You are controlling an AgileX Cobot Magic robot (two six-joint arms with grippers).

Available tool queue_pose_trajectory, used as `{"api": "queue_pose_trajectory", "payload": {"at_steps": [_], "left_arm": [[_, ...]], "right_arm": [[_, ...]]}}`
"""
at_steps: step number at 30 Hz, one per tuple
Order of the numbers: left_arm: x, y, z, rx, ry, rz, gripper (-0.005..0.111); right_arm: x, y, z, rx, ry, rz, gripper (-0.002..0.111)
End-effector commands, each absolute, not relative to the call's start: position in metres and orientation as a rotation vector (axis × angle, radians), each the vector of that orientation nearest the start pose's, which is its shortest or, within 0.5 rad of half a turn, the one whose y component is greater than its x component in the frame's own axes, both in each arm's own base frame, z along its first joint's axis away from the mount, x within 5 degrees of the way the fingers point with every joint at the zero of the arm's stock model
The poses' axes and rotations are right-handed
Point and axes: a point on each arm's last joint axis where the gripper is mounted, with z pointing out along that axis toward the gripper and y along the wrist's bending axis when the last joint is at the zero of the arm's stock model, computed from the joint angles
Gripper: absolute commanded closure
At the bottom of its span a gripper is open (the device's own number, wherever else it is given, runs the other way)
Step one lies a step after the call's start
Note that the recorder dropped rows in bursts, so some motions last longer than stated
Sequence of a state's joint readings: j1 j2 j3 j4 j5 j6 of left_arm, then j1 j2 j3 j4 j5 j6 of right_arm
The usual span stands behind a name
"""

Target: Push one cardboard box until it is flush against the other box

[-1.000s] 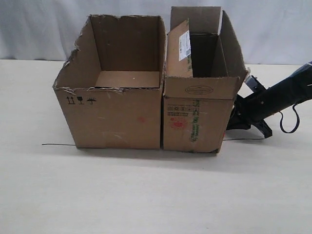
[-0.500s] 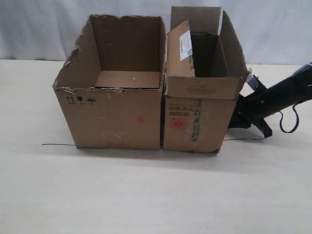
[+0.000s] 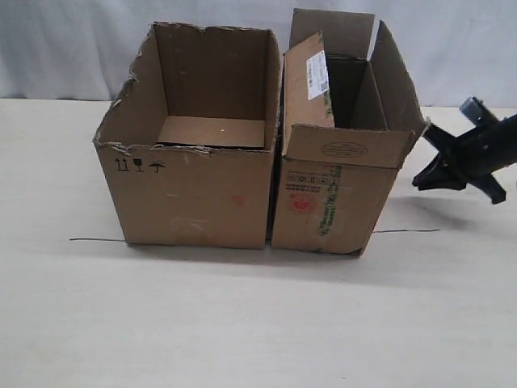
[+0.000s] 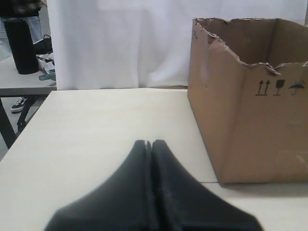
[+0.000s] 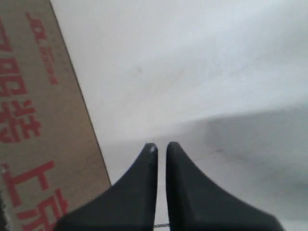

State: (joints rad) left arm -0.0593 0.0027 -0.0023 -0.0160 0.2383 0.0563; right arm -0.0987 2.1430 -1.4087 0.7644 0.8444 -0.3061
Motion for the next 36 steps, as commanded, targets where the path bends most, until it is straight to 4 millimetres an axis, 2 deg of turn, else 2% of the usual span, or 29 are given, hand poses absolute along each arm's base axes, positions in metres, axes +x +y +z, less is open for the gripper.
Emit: {"api": "queue_pose_trajectory", "payload": {"at_steps": [1, 3, 5, 8, 10, 11, 12, 14, 18, 20, 21, 23, 25, 27, 29, 32, 36], "left_arm": [[0.055, -0.004, 0.192, 0.091, 1.713, -0.021, 0.107], [0.055, -0.004, 0.192, 0.091, 1.715, -0.021, 0.107], [0.055, -0.004, 0.192, 0.091, 1.713, -0.021, 0.107], [0.055, -0.004, 0.192, 0.091, 1.713, -0.021, 0.107], [0.055, -0.004, 0.192, 0.091, 1.713, -0.021, 0.107], [0.055, -0.004, 0.192, 0.091, 1.713, -0.021, 0.107], [0.055, -0.004, 0.192, 0.091, 1.713, -0.021, 0.107], [0.055, -0.004, 0.192, 0.091, 1.713, -0.021, 0.107], [0.055, -0.004, 0.192, 0.091, 1.713, -0.021, 0.107], [0.055, -0.004, 0.192, 0.091, 1.713, -0.021, 0.107], [0.055, -0.004, 0.192, 0.091, 1.713, -0.021, 0.107], [0.055, -0.004, 0.192, 0.091, 1.713, -0.021, 0.107], [0.055, -0.004, 0.192, 0.091, 1.713, -0.021, 0.107], [0.055, -0.004, 0.192, 0.091, 1.713, -0.021, 0.107], [0.055, -0.004, 0.192, 0.091, 1.713, -0.021, 0.107], [0.055, -0.004, 0.192, 0.091, 1.713, -0.021, 0.107], [0.055, -0.004, 0.193, 0.091, 1.709, -0.021, 0.107]], "right_arm": [[0.415, -0.007, 0.194, 0.284, 2.664, 0.664, 0.103], [0.407, -0.006, 0.227, 0.236, 2.596, 0.628, 0.103], [0.392, -0.005, 0.264, 0.186, 2.517, 0.605, 0.103], [0.355, -0.001, 0.316, 0.119, 2.392, 0.566, 0.103], [0.317, 0.008, 0.344, 0.031, 2.313, 0.541, 0.103], [0.300, 0.012, 0.349, 0.025, 2.286, 0.538, 0.103], [0.274, 0.017, 0.363, 0.006, 2.220, 0.522, 0.103], [0.233, 0.027, 0.373, -0.028, 2.130, 0.508, 0.103], [0.153, 0.044, 0.372, -0.171, 1.984, 0.494, 0.103], [0.131, 0.047, 0.366, -0.206, 1.954, 0.511, 0.103], [0.110, 0.046, 0.365, -0.212, 1.896, 0.528, 0.103], [0.085, 0.046, 0.357, -0.234, 1.854, 0.563, 0.103], [0.055, 0.048, 0.348, -0.316, 1.882, 0.616, 0.103], [0.034, 0.045, 0.347, -0.376, 1.852, 0.578, 0.103], [0.019, 0.039, 0.349, -0.387, 1.766, 0.508, 0.103], [0.015, 0.031, 0.344, -0.410, 1.672, 0.352, 0.103], [0.038, 0.020, 0.313, -0.297, 1.625, 0.186, 0.103]]}}
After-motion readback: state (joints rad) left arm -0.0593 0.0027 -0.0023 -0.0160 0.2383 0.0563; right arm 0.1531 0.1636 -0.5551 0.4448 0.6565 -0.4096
